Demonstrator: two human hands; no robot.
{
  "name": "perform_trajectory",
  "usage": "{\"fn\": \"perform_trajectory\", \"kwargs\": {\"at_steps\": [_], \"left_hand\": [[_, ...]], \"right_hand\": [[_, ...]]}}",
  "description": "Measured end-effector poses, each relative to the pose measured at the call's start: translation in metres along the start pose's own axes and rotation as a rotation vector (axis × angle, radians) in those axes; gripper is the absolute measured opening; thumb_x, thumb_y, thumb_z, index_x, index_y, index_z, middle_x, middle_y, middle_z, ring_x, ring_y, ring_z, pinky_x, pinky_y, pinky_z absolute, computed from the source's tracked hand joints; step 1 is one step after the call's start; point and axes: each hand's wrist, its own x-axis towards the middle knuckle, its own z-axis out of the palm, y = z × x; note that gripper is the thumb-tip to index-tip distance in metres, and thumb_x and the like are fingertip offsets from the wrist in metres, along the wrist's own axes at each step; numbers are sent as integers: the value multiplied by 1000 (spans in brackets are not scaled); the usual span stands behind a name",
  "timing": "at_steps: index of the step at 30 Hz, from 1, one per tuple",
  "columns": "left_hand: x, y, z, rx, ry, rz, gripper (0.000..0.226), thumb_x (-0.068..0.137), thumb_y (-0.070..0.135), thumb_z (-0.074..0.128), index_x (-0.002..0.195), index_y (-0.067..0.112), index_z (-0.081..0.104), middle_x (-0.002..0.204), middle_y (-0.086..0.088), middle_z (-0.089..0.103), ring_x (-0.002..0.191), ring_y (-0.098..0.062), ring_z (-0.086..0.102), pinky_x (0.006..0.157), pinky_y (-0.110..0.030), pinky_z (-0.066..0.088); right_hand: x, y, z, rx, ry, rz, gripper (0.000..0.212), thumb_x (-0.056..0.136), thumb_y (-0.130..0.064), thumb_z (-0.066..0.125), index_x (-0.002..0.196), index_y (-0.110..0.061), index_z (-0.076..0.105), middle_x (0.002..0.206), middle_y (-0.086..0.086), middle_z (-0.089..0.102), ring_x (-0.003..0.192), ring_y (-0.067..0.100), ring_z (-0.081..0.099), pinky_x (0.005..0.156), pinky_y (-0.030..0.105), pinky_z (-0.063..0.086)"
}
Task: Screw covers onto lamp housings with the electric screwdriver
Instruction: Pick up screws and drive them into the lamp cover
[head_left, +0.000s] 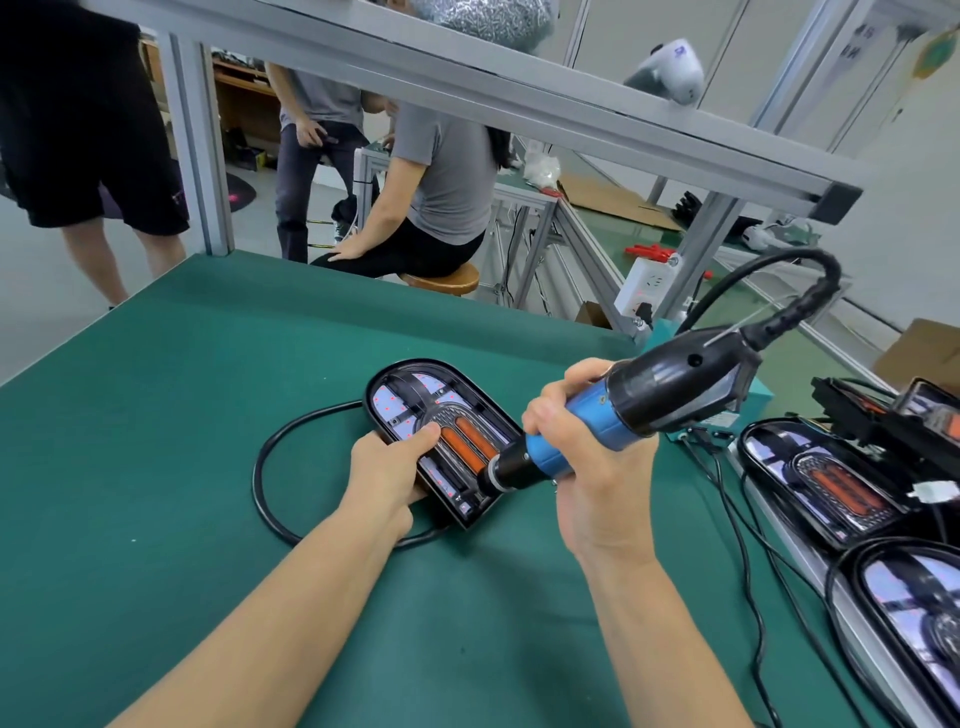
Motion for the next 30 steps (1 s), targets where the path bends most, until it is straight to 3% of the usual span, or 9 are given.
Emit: {"fn": "perform_trajectory", "kwargs": {"at_steps": [10,18,24,27,30], "left_hand": [[0,-1,0,4,-10,-2,14,84,6,69,97,8,63,86,-8,72,70,-20,70,55,-30,54],[0,-1,0,19,-26,24,13,85,6,68,96,11,64,88,-6,73,77,-22,69,62,-33,55],[0,0,0,28,-33,41,12,84,6,69,94,12,64,89,-6,73,81,-23,69,71,-37,56],[-1,0,2,40,-41,41,14,85,6,69,97,11,64,93,-7,73,85,-24,69,78,-41,55],[-1,1,1,39,-38,46,14,85,6,68,97,11,64,92,-7,73,82,-23,69,73,-38,56]], "right_hand": [[-1,-1,0,-26,-26,-14,20,66,-13,71,73,-30,63,72,7,51,71,27,45,72,40,45],[-2,-1,-2,-46,-23,-18,25,65,-15,71,81,-34,69,83,14,50,75,31,46,77,44,45],[-2,2,-2,-13,-20,-40,34,67,-14,72,88,-40,65,69,2,55,74,31,45,79,45,44],[-1,2,-1,20,-35,-28,33,67,-12,71,88,-36,61,72,0,57,72,27,46,74,36,45],[0,1,-1,38,-46,-7,32,66,-11,70,90,-29,59,72,1,57,71,27,45,71,33,46]]}}
